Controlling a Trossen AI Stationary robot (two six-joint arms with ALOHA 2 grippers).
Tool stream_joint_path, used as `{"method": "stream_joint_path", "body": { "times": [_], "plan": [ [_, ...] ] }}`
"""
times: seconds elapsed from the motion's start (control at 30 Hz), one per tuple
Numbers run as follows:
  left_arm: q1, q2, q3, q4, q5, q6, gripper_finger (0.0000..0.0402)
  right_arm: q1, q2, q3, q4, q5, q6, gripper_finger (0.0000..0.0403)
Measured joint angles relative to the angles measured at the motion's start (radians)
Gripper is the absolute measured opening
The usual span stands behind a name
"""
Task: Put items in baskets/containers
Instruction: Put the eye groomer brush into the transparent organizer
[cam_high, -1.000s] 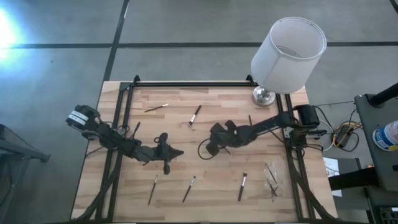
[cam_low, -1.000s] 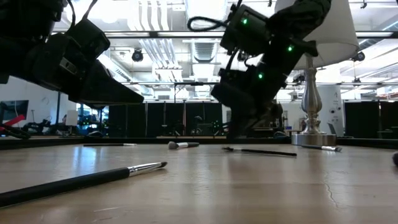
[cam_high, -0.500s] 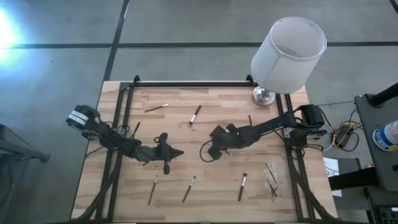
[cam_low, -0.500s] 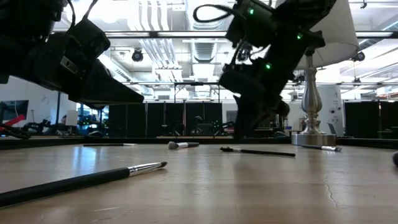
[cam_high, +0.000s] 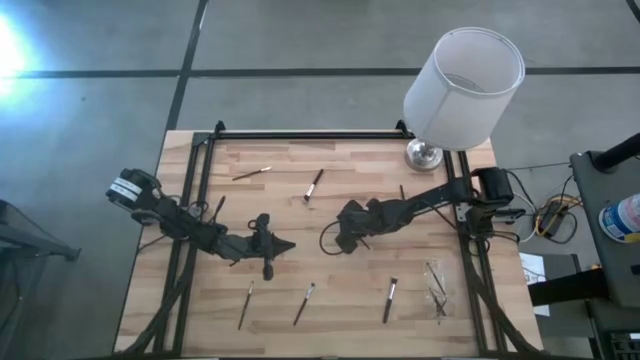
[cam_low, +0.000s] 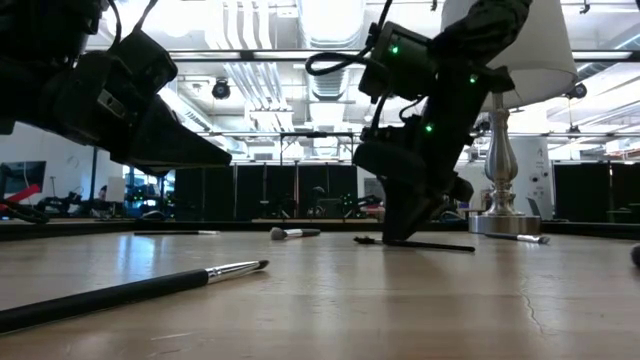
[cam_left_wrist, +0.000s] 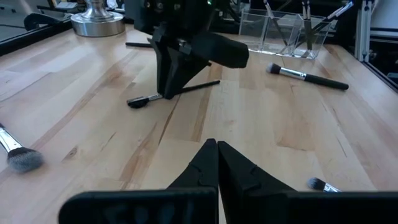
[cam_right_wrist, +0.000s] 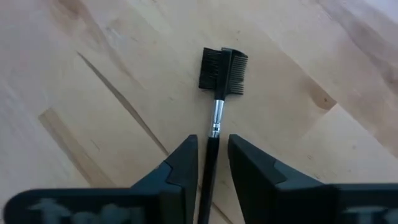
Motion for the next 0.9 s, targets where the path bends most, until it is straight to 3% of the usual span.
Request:
{"method": "stream_joint_path", "body": {
  "times": [0.2, 0.43, 0.67, 0.9],
  "plan": [
    [0.003, 0.000, 0.000, 0.009, -0.004, -0.032, 0.0000, 0.003, 0.000, -0.001, 0.011, 0.014, -0.068, 0.0019],
    [0.036, 0.000, 0.000, 0.007, -0.010, -0.104, 0.0000, 0.029, -0.001, -0.004, 0.098, 0.018, -0.128, 0.0010],
    [0.042, -0.017, -0.002, 0.011, 0.063, -0.081, 0.0000, 0.066, -0.009, -0.004, 0.287, 0.052, -0.213, 0.0007],
    [0.039, -0.063, -0.002, 0.012, 0.058, -0.094, 0.0000, 0.079, -0.012, -0.003, 0.483, 0.055, -0.299, 0.0007]
  ]
}}
